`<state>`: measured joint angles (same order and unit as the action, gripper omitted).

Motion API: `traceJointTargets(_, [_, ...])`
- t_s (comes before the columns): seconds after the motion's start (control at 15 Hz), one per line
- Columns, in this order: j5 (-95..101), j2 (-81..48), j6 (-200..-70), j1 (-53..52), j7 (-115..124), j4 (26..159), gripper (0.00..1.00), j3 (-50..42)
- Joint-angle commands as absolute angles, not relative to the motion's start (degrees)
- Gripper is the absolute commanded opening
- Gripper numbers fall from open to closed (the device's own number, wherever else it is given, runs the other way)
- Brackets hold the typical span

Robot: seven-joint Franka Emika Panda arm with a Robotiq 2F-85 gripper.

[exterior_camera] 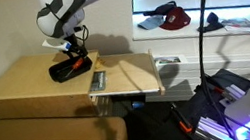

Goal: Take the screwdriver out of the tray and put it on the cabinet

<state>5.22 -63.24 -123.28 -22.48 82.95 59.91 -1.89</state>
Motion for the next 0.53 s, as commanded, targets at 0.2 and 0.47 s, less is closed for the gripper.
traceJointTargets(0.2, [5.36, -61.54, -125.32, -23.02, 88.62, 63.45, 1.00, -3.47])
traceJointTargets(0.47, [5.24, -62.58, -124.79, -22.60, 87.56, 62.25, 1.00, -2.93])
